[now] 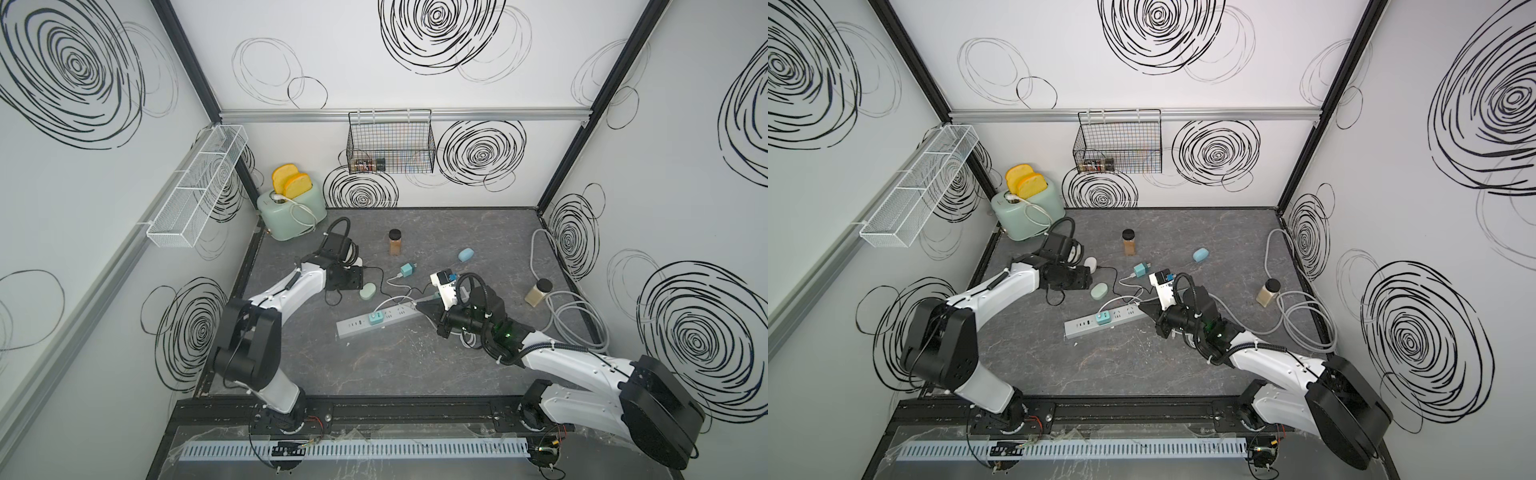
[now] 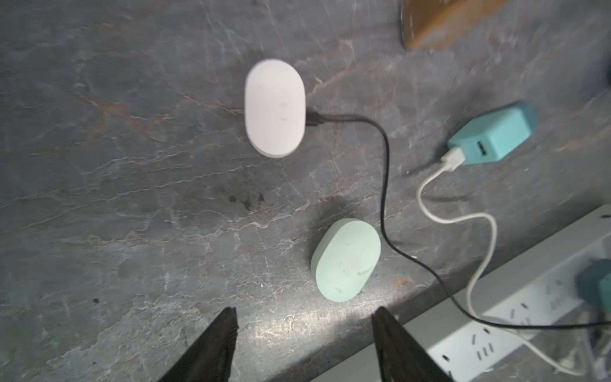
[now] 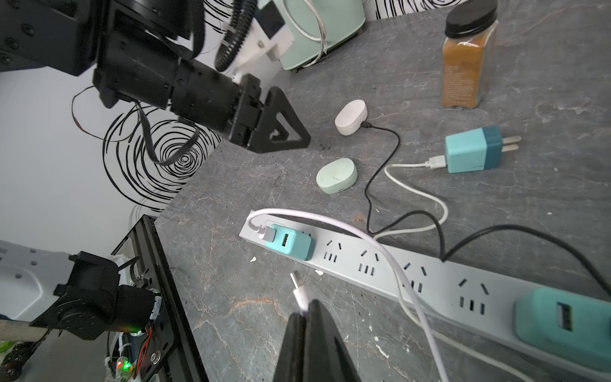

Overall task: Charge the bluetooth headset
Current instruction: Pick up the charging cable from the center of the board.

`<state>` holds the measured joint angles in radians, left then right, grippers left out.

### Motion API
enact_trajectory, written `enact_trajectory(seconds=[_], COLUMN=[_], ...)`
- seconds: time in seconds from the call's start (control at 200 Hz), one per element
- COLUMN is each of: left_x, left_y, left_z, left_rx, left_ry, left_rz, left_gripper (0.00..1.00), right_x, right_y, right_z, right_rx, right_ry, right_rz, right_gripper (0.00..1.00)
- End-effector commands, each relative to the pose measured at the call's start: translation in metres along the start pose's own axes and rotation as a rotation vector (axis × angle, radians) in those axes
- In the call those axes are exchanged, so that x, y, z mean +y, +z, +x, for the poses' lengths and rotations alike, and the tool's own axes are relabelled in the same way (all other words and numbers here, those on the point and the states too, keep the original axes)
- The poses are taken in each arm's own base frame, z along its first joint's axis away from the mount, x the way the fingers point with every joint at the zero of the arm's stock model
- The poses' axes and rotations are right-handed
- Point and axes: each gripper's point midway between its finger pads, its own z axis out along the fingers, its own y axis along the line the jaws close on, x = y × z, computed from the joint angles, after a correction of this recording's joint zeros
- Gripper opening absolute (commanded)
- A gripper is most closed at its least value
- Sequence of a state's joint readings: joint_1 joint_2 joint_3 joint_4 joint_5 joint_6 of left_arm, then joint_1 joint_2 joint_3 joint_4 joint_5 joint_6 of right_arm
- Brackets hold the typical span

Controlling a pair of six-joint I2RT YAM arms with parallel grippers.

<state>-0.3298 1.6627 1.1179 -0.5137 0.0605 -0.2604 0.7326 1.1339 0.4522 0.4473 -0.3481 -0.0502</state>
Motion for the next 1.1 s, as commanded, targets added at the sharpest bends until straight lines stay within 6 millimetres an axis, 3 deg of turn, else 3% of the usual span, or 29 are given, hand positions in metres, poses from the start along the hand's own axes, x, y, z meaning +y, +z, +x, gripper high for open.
enact_trajectory(seconds=[0.0,0.105,0.325,0.56,0.821,1.096], left_x=[-0.007,-0.024,-0.005,-0.016,-0.024,-0.025], left_y=[0.004,0.007,0.007,0.014,0.032,0.050], left_z=[-0.003,0.000,-0.009,-0.005,-0.012,-0.001], left_rx=[0.027,0.049,0.037,-0.054,-0.012,0.073], left_ry=[0.203,0.356,0.481,0.612,0.605,0.618], left_rz=[-0.067,0.016,-0.095,0.091,0.096,0.080], left_gripper=[0.70,0.70,0.71,0.73,0.72,0.72], right_x=[0.004,0.005,0.005,0.003,0.005,0.003], right_y=[-0.005,-0.006,-0.007,-0.008,-0.007,-0.007], right_z=[0.004,0.003,0.003,0.005,0.004,0.003], right_rx=[-0.004,-0.011,-0.022,-0.020,-0.026,-0.023], right_ry=[0.041,0.058,0.067,0.091,0.105,0.106], right_rz=[-0.038,-0.054,-0.062,-0.067,-0.086,-0.080], right_gripper=[0.00,0.00,0.00,0.00,0.00,0.00])
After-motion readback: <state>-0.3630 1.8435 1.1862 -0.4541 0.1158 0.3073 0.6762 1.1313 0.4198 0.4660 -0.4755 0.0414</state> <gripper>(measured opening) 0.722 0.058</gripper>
